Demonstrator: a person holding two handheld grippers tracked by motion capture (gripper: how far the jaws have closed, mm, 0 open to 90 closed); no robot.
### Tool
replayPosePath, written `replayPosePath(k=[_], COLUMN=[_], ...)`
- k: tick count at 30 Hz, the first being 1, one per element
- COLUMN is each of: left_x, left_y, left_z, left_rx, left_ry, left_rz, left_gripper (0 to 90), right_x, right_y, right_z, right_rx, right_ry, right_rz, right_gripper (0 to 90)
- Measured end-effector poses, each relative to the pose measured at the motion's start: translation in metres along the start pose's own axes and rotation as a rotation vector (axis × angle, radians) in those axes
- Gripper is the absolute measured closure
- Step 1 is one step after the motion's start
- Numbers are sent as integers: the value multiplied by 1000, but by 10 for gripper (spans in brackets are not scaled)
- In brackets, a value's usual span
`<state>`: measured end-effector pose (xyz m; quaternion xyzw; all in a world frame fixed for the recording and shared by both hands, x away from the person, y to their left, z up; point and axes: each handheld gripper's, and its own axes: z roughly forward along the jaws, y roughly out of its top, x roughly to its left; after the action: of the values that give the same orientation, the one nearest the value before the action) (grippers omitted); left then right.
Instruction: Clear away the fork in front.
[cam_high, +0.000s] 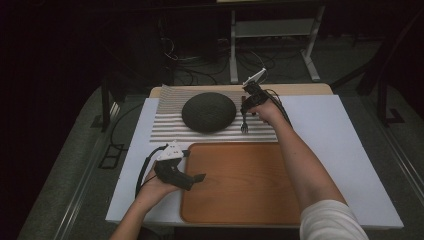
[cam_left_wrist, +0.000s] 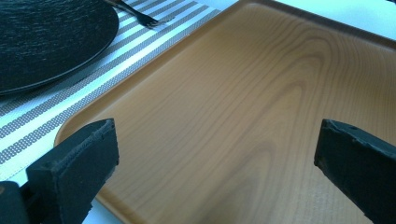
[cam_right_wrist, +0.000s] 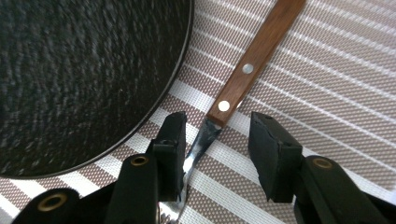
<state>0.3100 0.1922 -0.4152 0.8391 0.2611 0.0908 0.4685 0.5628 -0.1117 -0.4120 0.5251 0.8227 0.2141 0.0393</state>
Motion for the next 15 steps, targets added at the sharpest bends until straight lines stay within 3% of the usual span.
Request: replayPosePath(k=[8,15], left_x=[2,3], left_y=[0,0], left_z=[-1,-2], left_rx=[-5,-7], left_ry=[3,3], left_rz=[-3,-3], left_gripper=[0,0], right_x=[6,8], right_y=[9,15], right_z=[16,21], right_rx=[46,88], right_ry=[-24,-56], right_rz=[-5,-12], right_gripper=[571,637])
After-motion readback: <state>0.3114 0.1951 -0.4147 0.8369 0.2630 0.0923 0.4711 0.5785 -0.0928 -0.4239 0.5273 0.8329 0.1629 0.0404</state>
